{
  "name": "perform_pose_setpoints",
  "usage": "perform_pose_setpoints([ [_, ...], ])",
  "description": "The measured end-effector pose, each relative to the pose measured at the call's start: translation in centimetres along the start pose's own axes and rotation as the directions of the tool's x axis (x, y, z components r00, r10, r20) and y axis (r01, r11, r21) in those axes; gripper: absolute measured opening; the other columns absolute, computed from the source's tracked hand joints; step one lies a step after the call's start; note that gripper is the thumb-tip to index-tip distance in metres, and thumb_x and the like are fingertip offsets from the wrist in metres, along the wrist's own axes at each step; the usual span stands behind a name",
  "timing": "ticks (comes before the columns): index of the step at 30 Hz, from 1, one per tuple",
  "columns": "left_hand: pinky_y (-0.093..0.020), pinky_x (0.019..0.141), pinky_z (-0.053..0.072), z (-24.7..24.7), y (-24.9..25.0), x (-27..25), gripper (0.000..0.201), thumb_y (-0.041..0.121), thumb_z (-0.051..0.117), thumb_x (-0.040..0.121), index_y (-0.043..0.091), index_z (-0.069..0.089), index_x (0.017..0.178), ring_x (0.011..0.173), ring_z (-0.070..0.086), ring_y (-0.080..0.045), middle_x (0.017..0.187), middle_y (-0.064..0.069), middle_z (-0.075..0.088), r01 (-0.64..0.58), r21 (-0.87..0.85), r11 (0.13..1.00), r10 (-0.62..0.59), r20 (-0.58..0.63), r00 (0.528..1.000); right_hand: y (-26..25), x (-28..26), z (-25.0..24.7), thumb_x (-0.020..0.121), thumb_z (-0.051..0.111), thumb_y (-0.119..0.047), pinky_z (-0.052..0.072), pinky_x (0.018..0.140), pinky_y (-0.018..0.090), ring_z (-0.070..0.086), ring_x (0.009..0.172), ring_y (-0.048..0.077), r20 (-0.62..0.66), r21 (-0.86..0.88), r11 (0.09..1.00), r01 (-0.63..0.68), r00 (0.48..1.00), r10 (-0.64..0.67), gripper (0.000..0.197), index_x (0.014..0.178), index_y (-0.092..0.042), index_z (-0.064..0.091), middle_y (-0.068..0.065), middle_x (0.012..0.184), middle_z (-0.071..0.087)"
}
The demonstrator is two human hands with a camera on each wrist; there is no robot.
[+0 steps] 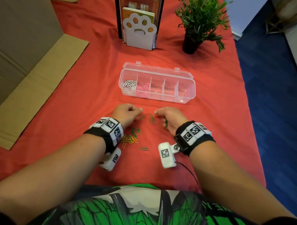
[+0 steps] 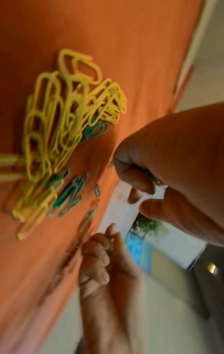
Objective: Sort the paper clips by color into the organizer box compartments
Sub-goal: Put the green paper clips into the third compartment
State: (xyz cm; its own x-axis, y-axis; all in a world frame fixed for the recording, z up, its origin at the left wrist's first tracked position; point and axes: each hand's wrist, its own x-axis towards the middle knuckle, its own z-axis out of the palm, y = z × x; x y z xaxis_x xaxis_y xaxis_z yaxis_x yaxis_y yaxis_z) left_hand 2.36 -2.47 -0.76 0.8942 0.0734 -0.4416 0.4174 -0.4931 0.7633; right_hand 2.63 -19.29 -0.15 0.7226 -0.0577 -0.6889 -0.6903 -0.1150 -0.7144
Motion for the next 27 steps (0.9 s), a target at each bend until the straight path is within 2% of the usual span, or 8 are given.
perform_pose_setpoints([
  [4, -0.028, 0.076, 0.043, 0.6, -0.1, 0.0, 0.021, 0.033, 0.065, 0.08, 0.015, 0.07, 0.089, 0.092, 0.062, -0.025, 0.096, -0.008, 0.069, -0.258, 0.507, 0.822, 0.291, 0.013, 0.956, 0.2, 0.2, 1.1, 0.082, 0.057, -0.018, 0.045, 0.082, 0.029, 0.058, 0.092, 0.027, -0.014, -0.755, 0.621, 0.21, 0.942, -0.336, 0.007, 0.084, -0.011, 0.059, 0.012, 0.102, 0.059],
  [8, -0.036, 0.087, 0.045, 1.2, -0.6, 0.1, 0.025, 0.029, 0.059, 0.084, 0.01, 0.065, 0.098, 0.102, 0.057, -0.033, 0.108, -0.016, 0.06, -0.335, 0.653, 0.679, 0.318, 0.149, 0.936, 1.4, 0.4, 2.2, 0.083, 0.06, -0.022, 0.044, 0.093, 0.039, 0.05, 0.106, 0.036, 0.125, -0.903, 0.317, 0.289, 0.883, -0.452, 0.033, 0.108, -0.002, 0.053, 0.018, 0.116, 0.044],
  [12, -0.04, 0.084, 0.044, 1.5, -0.6, -0.1, 0.026, 0.024, 0.05, 0.089, 0.001, 0.06, 0.098, 0.1, 0.057, -0.037, 0.108, -0.021, 0.058, -0.326, 0.673, 0.663, 0.305, 0.155, 0.94, 1.5, 0.1, 2.9, 0.084, 0.047, -0.007, 0.044, 0.089, 0.042, 0.049, 0.105, 0.038, 0.16, -0.928, 0.231, 0.293, 0.872, -0.464, 0.029, 0.111, 0.001, 0.049, 0.018, 0.118, 0.042],
  [16, -0.038, 0.075, 0.042, 0.6, -0.1, 0.2, 0.024, 0.023, 0.047, 0.089, 0.004, 0.061, 0.086, 0.089, 0.059, -0.033, 0.091, -0.018, 0.064, -0.186, 0.493, 0.85, 0.179, 0.062, 0.982, 0.8, 0.8, 2.7, 0.087, 0.046, -0.009, 0.042, 0.091, 0.037, 0.052, 0.103, 0.036, 0.137, -0.888, 0.364, 0.282, 0.916, -0.376, 0.025, 0.109, 0.0, 0.052, 0.019, 0.117, 0.046],
  [18, -0.031, 0.056, 0.037, -0.5, 0.4, 0.0, 0.019, 0.024, 0.047, 0.083, 0.013, 0.053, 0.069, 0.066, 0.05, -0.026, 0.065, -0.007, 0.056, 0.037, 0.033, 0.999, -0.04, 0.096, 0.995, 0.4, 1.1, 2.1, 0.087, 0.05, -0.012, 0.044, 0.083, 0.033, 0.055, 0.09, 0.029, 0.093, -0.742, 0.611, 0.277, 0.945, -0.315, 0.009, 0.091, -0.012, 0.057, 0.013, 0.103, 0.055],
  [22, -0.015, 0.043, 0.027, -3.2, 0.5, -0.7, 0.009, 0.015, 0.035, 0.063, 0.014, 0.044, 0.059, 0.049, 0.031, -0.015, 0.047, 0.002, 0.04, 0.324, -0.707, 0.628, -0.094, 0.344, 0.934, 0.2, 0.0, 0.5, 0.088, 0.053, -0.002, 0.028, 0.039, 0.019, 0.034, 0.048, 0.012, 0.132, -0.062, 0.986, 0.154, 0.981, -0.145, 0.025, 0.07, -0.018, 0.048, 0.004, 0.064, 0.049],
  [25, -0.017, 0.046, 0.039, -4.9, -0.1, -0.9, 0.022, 0.021, 0.039, 0.062, 0.011, 0.059, 0.066, 0.049, 0.047, -0.015, 0.054, -0.001, 0.05, 0.339, -0.819, 0.462, -0.047, 0.359, 0.932, -0.1, -1.0, -0.3, 0.089, 0.046, 0.006, 0.026, 0.038, 0.014, 0.034, 0.047, 0.006, 0.24, 0.32, 0.945, 0.068, 0.959, -0.15, 0.021, 0.081, -0.012, 0.052, 0.005, 0.066, 0.046],
  [27, -0.015, 0.044, 0.04, -5.0, -0.4, -0.5, 0.026, 0.02, 0.039, 0.076, 0.011, 0.063, 0.075, 0.047, 0.049, -0.011, 0.055, 0.002, 0.052, 0.336, -0.806, 0.487, -0.125, 0.316, 0.94, -0.2, -1.1, -0.6, 0.089, 0.04, 0.005, 0.028, 0.042, 0.016, 0.037, 0.046, 0.006, 0.293, 0.464, 0.886, -0.018, 0.947, -0.134, 0.023, 0.093, -0.01, 0.057, 0.003, 0.066, 0.046],
])
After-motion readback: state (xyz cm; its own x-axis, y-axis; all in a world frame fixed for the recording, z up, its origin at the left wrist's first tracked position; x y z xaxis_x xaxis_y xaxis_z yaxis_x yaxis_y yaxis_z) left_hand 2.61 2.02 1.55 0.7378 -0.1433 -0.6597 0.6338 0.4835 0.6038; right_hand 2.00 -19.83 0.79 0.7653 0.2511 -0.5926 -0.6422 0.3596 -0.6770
